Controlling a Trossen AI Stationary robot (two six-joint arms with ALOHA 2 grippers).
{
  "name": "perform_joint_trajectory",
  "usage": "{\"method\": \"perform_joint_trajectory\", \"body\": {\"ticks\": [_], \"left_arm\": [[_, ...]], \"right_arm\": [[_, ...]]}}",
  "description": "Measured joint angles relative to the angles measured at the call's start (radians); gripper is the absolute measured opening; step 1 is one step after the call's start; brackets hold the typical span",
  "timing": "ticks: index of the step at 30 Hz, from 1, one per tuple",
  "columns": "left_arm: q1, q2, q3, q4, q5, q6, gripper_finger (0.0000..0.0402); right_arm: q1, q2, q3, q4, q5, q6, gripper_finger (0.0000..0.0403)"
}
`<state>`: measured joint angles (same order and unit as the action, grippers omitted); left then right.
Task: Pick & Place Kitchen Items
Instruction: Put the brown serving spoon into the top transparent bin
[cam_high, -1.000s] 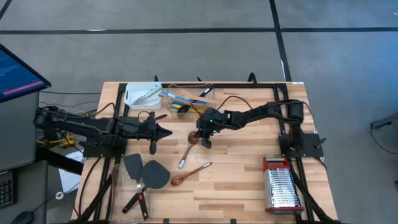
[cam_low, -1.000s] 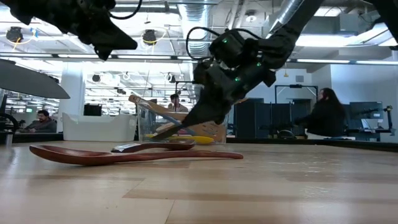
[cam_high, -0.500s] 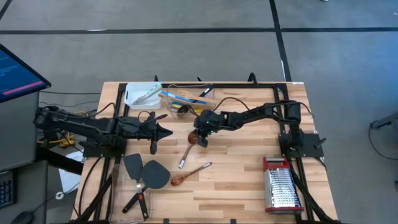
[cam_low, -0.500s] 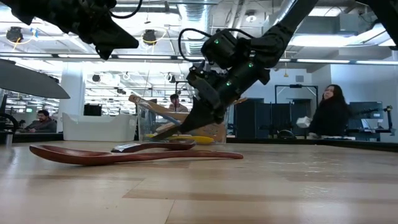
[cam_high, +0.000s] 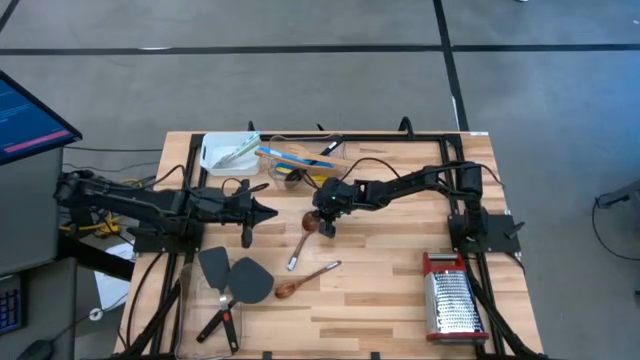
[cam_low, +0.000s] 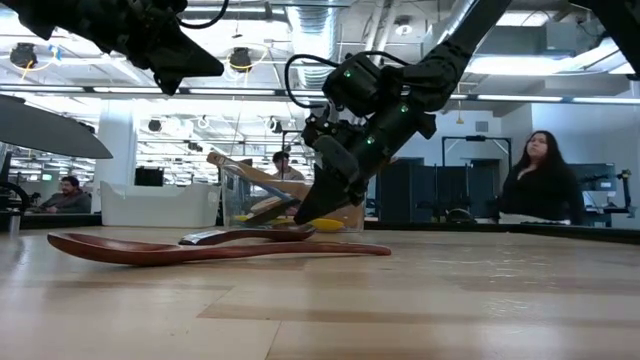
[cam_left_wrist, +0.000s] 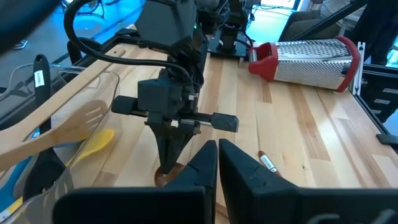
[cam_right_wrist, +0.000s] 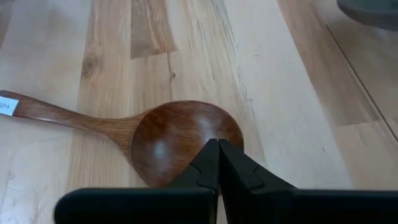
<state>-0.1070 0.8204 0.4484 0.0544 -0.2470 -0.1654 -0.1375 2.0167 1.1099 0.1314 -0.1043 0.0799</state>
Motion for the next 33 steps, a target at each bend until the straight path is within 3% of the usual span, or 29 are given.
{"method": "perform_joint_trajectory", "body": {"ticks": [10, 17, 33], "left_arm": [[0.000, 0.000, 0.000, 0.008, 0.000, 0.000, 0.0003], [0.000, 0.000, 0.000, 0.012, 0.000, 0.000, 0.0003], [0.000, 0.000, 0.000, 0.016, 0.001, -0.036, 0.0003]], "right_arm": [[0.031, 0.000, 0.000, 0.056, -0.023, 0.000, 0.0000], [0.024, 0.000, 0.000, 0.052, 0.021, 0.000, 0.0000], [0.021, -0.003, 0.004, -0.121, 0.069, 0.103, 0.0000]]}}
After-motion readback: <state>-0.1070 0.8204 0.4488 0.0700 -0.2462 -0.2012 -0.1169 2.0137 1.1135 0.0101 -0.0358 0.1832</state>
